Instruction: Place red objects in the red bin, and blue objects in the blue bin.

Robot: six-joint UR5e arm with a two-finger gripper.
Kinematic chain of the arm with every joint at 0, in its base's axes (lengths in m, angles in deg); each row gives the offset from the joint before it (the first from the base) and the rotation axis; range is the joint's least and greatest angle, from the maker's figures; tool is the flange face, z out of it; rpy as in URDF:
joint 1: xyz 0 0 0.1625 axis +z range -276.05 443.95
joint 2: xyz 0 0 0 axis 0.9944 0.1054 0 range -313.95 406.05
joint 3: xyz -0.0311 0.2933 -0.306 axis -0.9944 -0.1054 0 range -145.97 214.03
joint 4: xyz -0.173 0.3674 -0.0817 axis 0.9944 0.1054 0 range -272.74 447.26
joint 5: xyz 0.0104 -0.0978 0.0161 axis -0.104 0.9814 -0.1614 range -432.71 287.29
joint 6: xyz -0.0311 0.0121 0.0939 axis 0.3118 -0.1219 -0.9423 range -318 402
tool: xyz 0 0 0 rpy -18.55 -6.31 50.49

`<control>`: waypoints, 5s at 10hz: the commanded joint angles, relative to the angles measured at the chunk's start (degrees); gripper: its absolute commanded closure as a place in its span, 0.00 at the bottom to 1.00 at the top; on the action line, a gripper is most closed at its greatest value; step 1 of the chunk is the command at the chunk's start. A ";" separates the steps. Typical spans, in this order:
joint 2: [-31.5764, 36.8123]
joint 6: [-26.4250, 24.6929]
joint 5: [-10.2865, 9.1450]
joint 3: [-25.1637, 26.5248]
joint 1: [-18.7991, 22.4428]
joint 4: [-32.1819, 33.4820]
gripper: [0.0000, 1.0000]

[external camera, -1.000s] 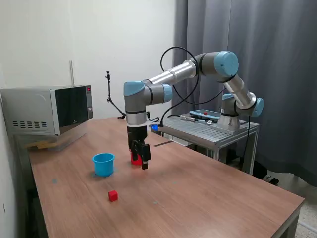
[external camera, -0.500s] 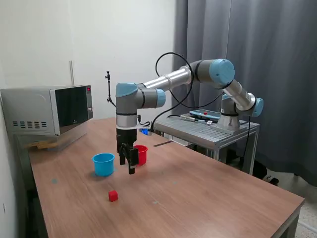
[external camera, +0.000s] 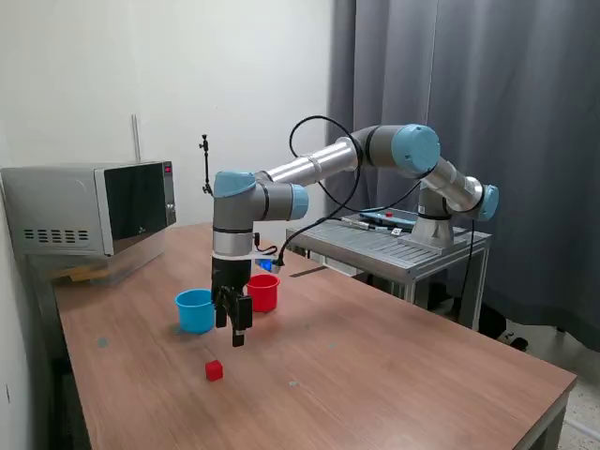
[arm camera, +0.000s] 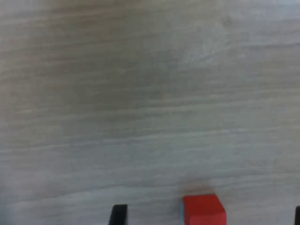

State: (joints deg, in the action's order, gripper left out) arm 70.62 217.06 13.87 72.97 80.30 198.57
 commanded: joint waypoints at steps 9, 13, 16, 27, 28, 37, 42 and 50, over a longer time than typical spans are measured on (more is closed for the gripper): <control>-4.70 4.41 -3.40 -4.92 0.48 2.93 0.00; -5.23 4.50 -4.23 -4.92 0.57 3.04 0.00; -5.41 4.24 -4.14 -5.01 0.57 3.04 0.00; -7.78 3.71 -3.52 -7.56 0.22 3.13 0.00; -7.78 3.71 -3.44 -7.73 0.22 3.13 0.00; -7.52 3.80 -3.09 -7.74 0.31 3.13 1.00; 2.55 -0.31 2.95 -2.14 -0.48 2.60 1.00; 23.66 -23.61 15.28 26.95 -3.46 -6.19 1.00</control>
State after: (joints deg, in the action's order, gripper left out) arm 91.51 196.07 27.89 96.54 77.48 192.93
